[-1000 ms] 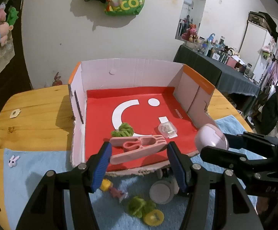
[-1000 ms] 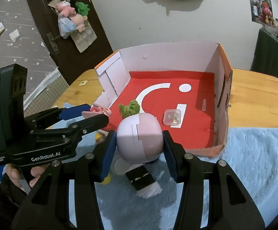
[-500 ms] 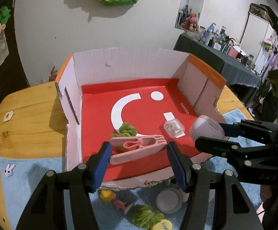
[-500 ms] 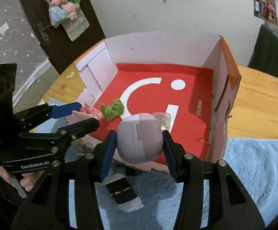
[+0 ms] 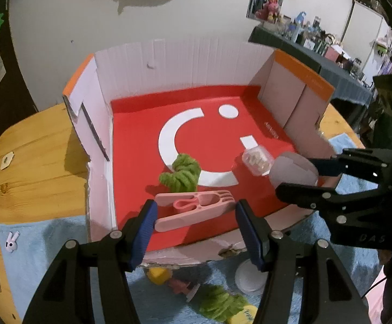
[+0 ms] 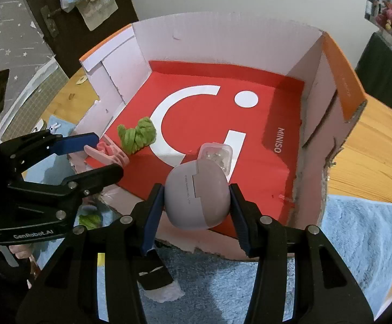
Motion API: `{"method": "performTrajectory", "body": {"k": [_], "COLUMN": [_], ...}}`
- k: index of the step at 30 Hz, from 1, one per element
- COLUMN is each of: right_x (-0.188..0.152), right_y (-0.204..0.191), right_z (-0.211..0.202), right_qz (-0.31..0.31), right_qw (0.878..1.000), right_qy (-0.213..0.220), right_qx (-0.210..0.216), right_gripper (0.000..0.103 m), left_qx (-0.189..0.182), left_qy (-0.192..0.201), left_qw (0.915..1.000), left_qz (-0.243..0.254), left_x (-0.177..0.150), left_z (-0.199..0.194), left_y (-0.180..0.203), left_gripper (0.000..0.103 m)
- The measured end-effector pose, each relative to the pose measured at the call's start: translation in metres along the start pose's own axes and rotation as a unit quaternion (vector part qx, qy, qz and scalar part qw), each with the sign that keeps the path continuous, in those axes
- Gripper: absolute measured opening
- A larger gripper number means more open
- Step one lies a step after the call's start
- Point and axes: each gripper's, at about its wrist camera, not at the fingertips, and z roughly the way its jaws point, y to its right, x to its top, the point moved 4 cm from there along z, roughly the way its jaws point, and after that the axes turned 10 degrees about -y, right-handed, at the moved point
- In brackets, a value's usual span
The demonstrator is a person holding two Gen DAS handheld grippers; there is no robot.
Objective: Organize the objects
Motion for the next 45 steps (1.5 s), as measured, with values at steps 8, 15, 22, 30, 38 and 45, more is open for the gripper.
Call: {"method": "performTrajectory", "body": {"k": [8, 15, 22, 30, 38, 45], "right_x": [0.003, 0.008, 0.003, 0.004, 0.013, 0.016], "right_y": [-0.003, 0.0, 0.0, 0.009, 0.017, 0.019], "right_z": [0.015, 0.023, 0.027, 0.027, 0.029, 0.03], "right_qz": [-0.005, 0.01, 0.023, 0.037, 0.048, 0.053], "right_qw": [0.999, 0.999, 1.0, 0.999, 0.998, 0.997], "right_qy": [-0.036, -0.037, -0.016, 0.01, 0.027, 0.037], "right_qx": [0.005, 0.008, -0.005, -0.032, -0.033, -0.029], "right_gripper": [0.046, 0.046, 0.046, 0.046, 0.046, 0.047], "left_qx": [-0.002, 0.01, 0.01, 0.011, 0.015, 0.028], "left_qy": [-0.034, -0.038, -0.025, -0.017, -0.013, -0.012], "left_qw": [0.9994, 0.9992, 0.9996, 0.9998, 0.9995, 0.9993], "left_qz": [0.005, 0.004, -0.004, 0.003, -0.024, -0.021], "left_x": [0.001, 0.005, 0.011, 0.018, 0.028, 0.026], "left_z": [0.016, 0.024, 0.023, 0.03, 0.039, 0.047], "left_y": [-0.007, -0.01, -0.014, -0.005, -0.019, -0.017], "left_gripper": [0.062, 0.062, 0.062, 0.062, 0.062, 0.062]}}
